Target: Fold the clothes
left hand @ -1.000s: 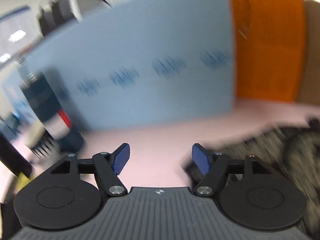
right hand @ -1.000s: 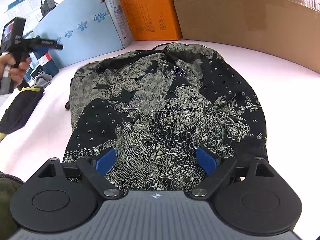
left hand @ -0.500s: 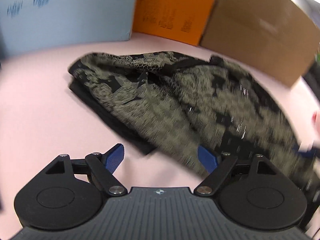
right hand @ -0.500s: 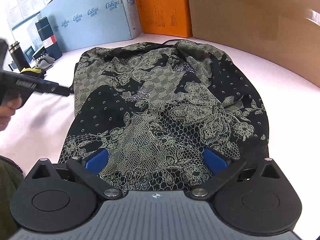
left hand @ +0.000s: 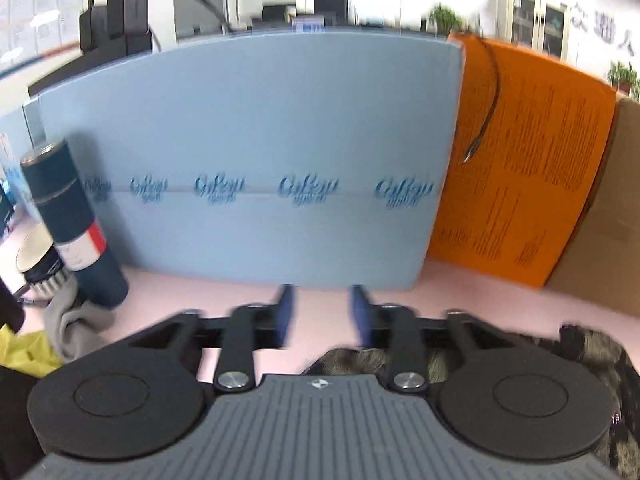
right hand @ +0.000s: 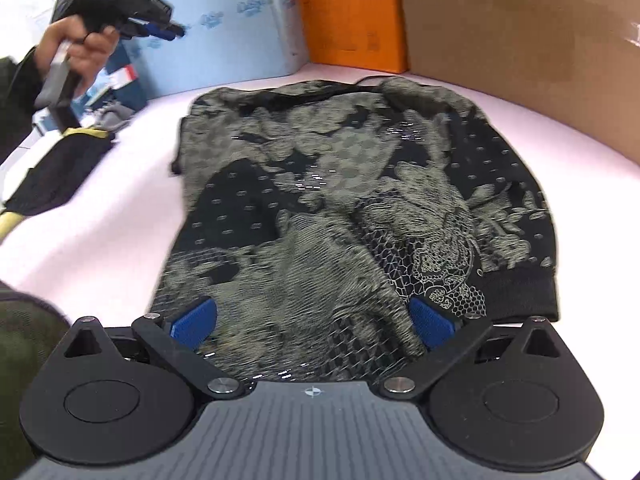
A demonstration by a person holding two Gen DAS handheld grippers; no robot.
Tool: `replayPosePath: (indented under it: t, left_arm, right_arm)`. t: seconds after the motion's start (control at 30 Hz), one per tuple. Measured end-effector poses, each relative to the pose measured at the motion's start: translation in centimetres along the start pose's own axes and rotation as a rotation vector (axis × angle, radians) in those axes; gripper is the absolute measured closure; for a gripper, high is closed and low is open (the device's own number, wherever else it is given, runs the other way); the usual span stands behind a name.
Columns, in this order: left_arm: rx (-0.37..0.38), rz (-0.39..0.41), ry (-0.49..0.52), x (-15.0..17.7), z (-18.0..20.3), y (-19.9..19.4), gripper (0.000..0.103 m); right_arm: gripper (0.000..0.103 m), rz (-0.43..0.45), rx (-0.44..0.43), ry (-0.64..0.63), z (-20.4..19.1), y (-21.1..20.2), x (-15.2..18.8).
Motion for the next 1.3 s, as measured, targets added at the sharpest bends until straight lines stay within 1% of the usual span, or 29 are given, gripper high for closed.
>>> replayPosePath:
  t: [0.03, 0.1, 0.13, 0.17, 0.27, 0.3, 0.37, 0.4, 0.43, 0.47, 0.5, 0.53, 0.6, 0.67, 0.73, 0.8, 0.83, 0.93, 1.0, 1.07, 1.1, 1.13, 1.17, 1.2, 1.23, 1.27, 1.3]
  left_arm:
    - [0.009, -0.032, 0.006, 0.3, -0.3, -0.2, 0.058]
    - [0.125, -0.139, 0.029, 4.1, 0.8, -0.5, 0.046]
    - [0.184, -0.193, 0.041, 6.1, 1.4, -0.8, 0.043]
    - [0.218, -0.228, 0.050, 7.8, 2.2, -0.8, 0.039]
    - [0.321, -0.334, 0.075, 12.9, 4.7, -1.1, 0.039]
    - [0.321, -0.353, 0.082, 13.7, 5.6, -0.8, 0.039]
    - [0.296, -0.359, 0.096, 15.2, 7.5, 0.0, 0.040]
    - [0.281, -0.310, 0.126, 15.3, 8.3, 0.2, 0.047]
    - [0.265, -0.261, 0.157, 15.3, 9.0, 0.4, 0.060]
    - [0.253, -0.245, 0.167, 15.1, 9.4, 0.6, 0.089]
    - [0.241, -0.229, 0.177, 14.8, 9.8, 0.8, 0.101]
    - [0.236, -0.204, 0.171, 13.9, 10.0, 0.8, 0.101]
    - [0.213, -0.117, 0.159, 11.3, 9.3, 0.0, 0.102]
    - [0.184, -0.026, 0.160, 8.5, 7.8, -1.5, 0.102]
    - [0.144, 0.055, 0.172, 5.9, 6.0, -3.1, 0.102]
    - [0.087, 0.107, 0.201, 4.4, 4.2, -4.2, 0.101]
    - [0.048, 0.124, 0.213, 3.9, 3.2, -4.7, 0.101]
    - [-0.022, 0.149, 0.228, 3.6, 1.1, -5.8, 0.101]
    - [-0.052, 0.158, 0.234, 3.9, 0.3, -6.5, 0.101]
    - [-0.071, 0.163, 0.218, 4.0, -0.7, -7.2, 0.100]
    - [-0.052, 0.153, 0.223, 4.4, -1.1, -7.7, 0.098]
    - [-0.033, 0.143, 0.227, 4.7, -1.4, -8.1, 0.095]
    - [-0.014, 0.133, 0.232, 5.1, -1.7, -8.6, 0.083]
    - [0.040, 0.103, 0.264, 5.7, -1.4, -8.7, 0.056]
    - [0.104, 0.083, 0.327, 7.3, -0.1, -8.9, 0.037]
    - [0.168, 0.063, 0.391, 9.0, 1.1, -9.2, 0.014]
    - [0.232, 0.043, 0.455, 10.6, 2.4, -9.5, 0.016]
  right_arm:
    - [0.000, 0.002, -0.010, -0.003, -0.2, -0.2, 0.1]
    - [0.000, 0.018, 0.020, -0.007, -0.3, -0.8, 0.2]
    - [0.000, 0.027, 0.036, -0.008, -0.4, -1.2, 0.3]
    - [0.000, 0.038, 0.044, 0.002, -0.3, -1.5, 0.4]
    - [0.000, 0.061, 0.059, 0.016, -0.2, -2.4, 0.5]
    - [0.000, 0.059, 0.061, 0.011, -0.2, -2.5, 0.6]
    - [0.000, 0.055, 0.071, 0.000, -0.3, -2.8, 0.7]
    - [0.000, 0.053, 0.076, -0.006, -0.4, -2.9, 0.8]
    - [0.000, 0.056, 0.079, -0.004, -0.4, -3.0, 0.9]
    - [0.000, 0.060, 0.083, -0.002, -0.5, -3.2, 1.1]
    - [0.000, 0.064, 0.086, -0.001, -0.6, -3.4, 1.2]
    - [0.000, 0.063, 0.090, 0.001, -0.6, -3.5, 1.4]
    - [0.000, 0.053, 0.108, -0.002, -0.6, -3.6, 1.9]
    - [0.000, 0.027, 0.136, -0.001, -0.5, -3.6, 2.4]
    - [0.000, -0.006, 0.134, 0.006, -0.5, -3.4, 2.9]
    - [0.000, -0.024, 0.106, 0.002, -1.1, -3.0, 3.2]
    - [0.000, -0.035, 0.081, -0.006, -1.6, -2.7, 3.3]
    - [0.000, -0.041, -0.120, 0.013, -4.0, -1.7, 2.9]
    - [0.000, -0.061, -0.317, 0.107, -5.5, -0.8, 2.0]
    - [0.000, -0.112, -0.526, 0.241, -6.0, 0.3, 1.1]
    - [0.000, -0.109, -0.585, 0.271, -5.9, 0.3, 0.5]
    - [0.000, -0.073, -0.595, 0.256, -5.7, -0.2, -0.2]
    - [0.000, -0.024, -0.581, 0.235, -5.2, -0.9, -1.0]
    - [0.000, 0.032, -0.538, 0.238, -4.0, -1.6, -1.6]
    - [0.000, 0.088, -0.493, 0.242, -2.8, -2.4, -2.3]
    - [0.000, 0.156, -0.392, 0.265, -1.2, -3.1, -2.7]
    - [0.000, 0.221, -0.261, 0.305, 0.8, -3.7, -2.9]
Point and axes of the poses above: each gripper's, at about its wrist camera, not at the fingertips, and y roughly the way its jaws point, z to its right, x to its underside, the point moved 5 cm from there along y, roughly the way its jaws point, and after that the axes turned 5 degrees about x, right-handed, at the moved point
